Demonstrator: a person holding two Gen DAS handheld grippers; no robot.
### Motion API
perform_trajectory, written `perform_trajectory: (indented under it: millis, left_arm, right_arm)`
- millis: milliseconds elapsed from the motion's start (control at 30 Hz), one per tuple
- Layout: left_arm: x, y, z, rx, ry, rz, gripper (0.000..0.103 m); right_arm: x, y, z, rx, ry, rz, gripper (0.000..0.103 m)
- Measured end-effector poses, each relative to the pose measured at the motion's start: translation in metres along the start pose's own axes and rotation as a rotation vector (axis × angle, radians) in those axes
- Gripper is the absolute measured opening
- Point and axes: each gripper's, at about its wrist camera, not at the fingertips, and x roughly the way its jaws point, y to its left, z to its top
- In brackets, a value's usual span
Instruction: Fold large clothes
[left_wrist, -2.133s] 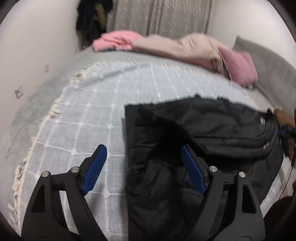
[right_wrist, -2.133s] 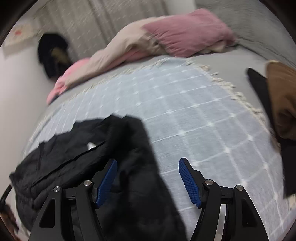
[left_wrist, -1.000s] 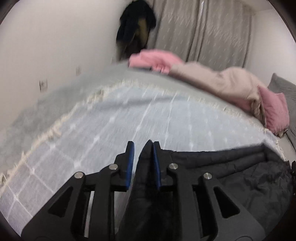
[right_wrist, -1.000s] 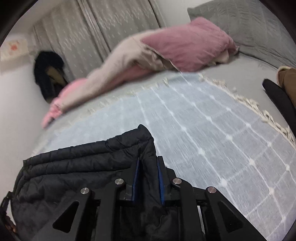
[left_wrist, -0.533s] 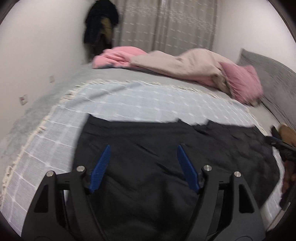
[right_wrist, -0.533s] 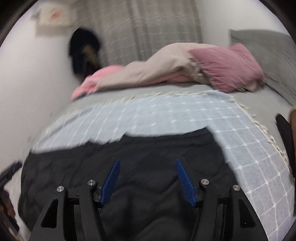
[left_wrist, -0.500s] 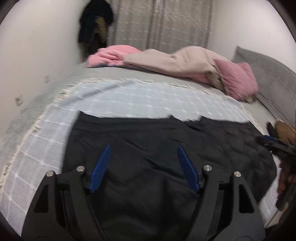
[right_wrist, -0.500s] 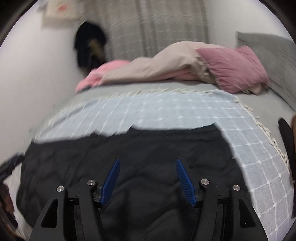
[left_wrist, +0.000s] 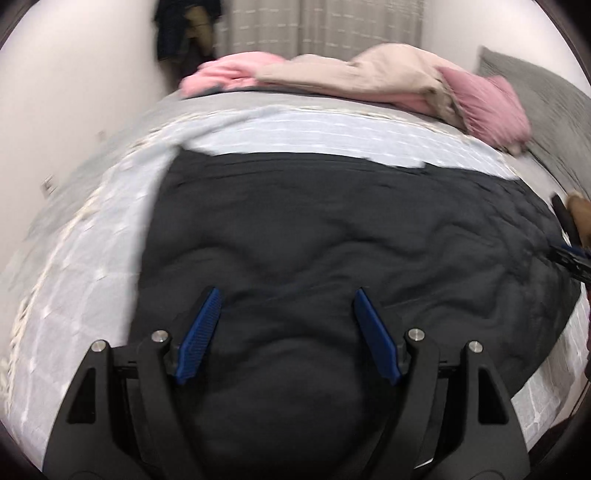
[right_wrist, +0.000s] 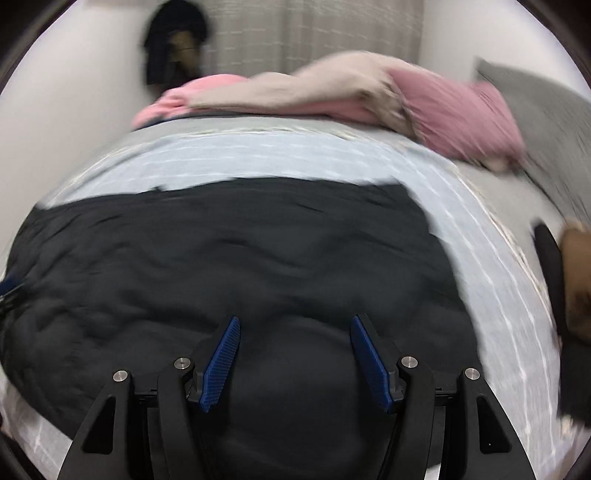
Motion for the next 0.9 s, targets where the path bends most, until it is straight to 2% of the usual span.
perform_trajectory:
  millis: [133, 300, 400, 500, 633, 667, 700, 733, 767, 800, 900]
  left_arm:
    - [-0.006, 0.046, -0.012, -0.113, 0.044, -0.018, 0.079]
    - [0.0, 0.089, -0.034, -0.234, 0.151, -0.076, 0.079]
    - [0.014, 0.102, -0.048, -0.339, 0.245, -0.167, 0.079]
    - [0.026, 0.102, -0.054, -0.426, 0.298, -0.281, 0.078]
    - [0.031, 0.1, -0.053, -0.452, 0.298, -0.328, 0.059]
    - [0.032, 0.099, -0.052, -0.455, 0.301, -0.347, 0.047]
    - [0.034, 0.098, -0.052, -0.46, 0.307, -0.364, 0.039]
    - [0.034, 0.099, -0.05, -0.463, 0.308, -0.367, 0.035]
    - [0.035, 0.1, -0.048, -0.467, 0.303, -0.37, 0.028]
    - [0.035, 0.103, -0.046, -0.474, 0.294, -0.372, 0.024]
    - [0.035, 0.107, -0.032, -0.483, 0.238, -0.353, 0.018]
  right_arm:
    - [-0.013, -0.058, -0.009, 0.108, -0.002, -0.014, 0.066]
    - [-0.03, -0.115, -0.028, 0.248, 0.001, -0.025, 0.073]
    - [-0.024, -0.138, -0.037, 0.347, 0.035, -0.016, 0.073]
    - [-0.019, -0.15, -0.047, 0.425, 0.076, 0.015, 0.073]
    - [-0.012, -0.15, -0.054, 0.488, 0.123, 0.134, 0.072]
    - [-0.009, -0.148, -0.055, 0.501, 0.134, 0.172, 0.07]
    - [-0.008, -0.146, -0.056, 0.516, 0.149, 0.218, 0.059]
    - [-0.008, -0.144, -0.057, 0.524, 0.163, 0.24, 0.051]
    - [-0.007, -0.14, -0.058, 0.53, 0.176, 0.256, 0.047]
    - [-0.009, -0.139, -0.058, 0.535, 0.184, 0.274, 0.039]
    - [-0.015, -0.134, -0.059, 0.559, 0.205, 0.32, 0.03]
